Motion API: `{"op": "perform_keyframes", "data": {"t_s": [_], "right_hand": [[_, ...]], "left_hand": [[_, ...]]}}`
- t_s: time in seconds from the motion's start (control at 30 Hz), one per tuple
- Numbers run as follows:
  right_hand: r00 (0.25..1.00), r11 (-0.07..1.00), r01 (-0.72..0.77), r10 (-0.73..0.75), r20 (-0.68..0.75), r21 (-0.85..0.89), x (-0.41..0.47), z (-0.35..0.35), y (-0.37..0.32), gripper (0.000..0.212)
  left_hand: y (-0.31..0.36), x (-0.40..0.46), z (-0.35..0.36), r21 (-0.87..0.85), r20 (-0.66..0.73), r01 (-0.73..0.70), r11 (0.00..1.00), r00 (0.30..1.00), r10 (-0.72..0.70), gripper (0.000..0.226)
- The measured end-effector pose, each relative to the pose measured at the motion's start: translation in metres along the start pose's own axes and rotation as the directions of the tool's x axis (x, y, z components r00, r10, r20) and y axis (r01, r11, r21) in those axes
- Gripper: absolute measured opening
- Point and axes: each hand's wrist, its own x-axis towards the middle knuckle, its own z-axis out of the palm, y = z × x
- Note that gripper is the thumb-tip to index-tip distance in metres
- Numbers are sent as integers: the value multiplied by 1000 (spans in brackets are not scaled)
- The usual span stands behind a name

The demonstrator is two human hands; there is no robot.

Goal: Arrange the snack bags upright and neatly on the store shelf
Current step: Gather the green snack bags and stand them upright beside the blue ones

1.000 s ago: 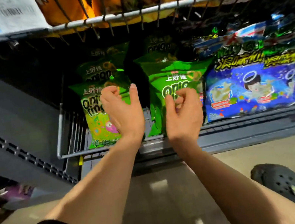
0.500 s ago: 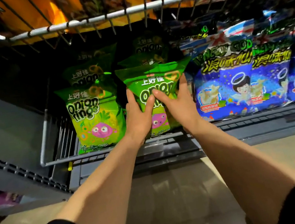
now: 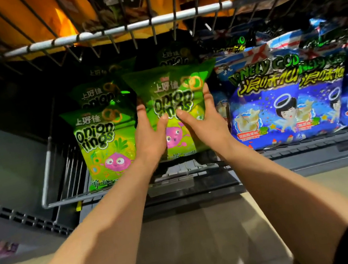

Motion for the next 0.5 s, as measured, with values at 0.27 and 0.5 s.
{"op": "perform_keyframes", "data": {"t_s": [0.27,0.5], "right_hand": [[989,967,-135,144,-26,215,3,12,6,89],[961,922,-265,227,160,281,19,17,11,132]], "left_hand": [[-16,-8,-5,22,-45,94,995,995,-93,76],[-21,-8,-12,-68,9,95,993,996,-94,79]]}}
